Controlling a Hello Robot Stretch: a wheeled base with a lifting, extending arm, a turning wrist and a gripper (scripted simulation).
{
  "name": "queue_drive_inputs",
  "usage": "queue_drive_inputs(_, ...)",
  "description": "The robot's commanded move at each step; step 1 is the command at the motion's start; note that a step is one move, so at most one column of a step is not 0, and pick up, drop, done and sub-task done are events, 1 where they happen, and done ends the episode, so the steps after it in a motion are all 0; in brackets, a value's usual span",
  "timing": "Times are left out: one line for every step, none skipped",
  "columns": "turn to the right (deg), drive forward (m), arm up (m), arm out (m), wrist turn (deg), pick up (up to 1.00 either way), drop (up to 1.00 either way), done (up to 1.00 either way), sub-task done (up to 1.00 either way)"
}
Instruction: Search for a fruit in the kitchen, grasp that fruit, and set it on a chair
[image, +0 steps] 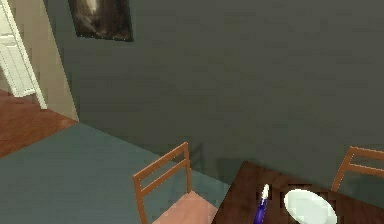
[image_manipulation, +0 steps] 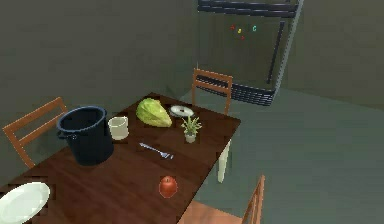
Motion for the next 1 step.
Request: queue_drive_inputs(0.0,0.0,0.28,0.0,0.0,0.0,0.0,0.0,0.0)
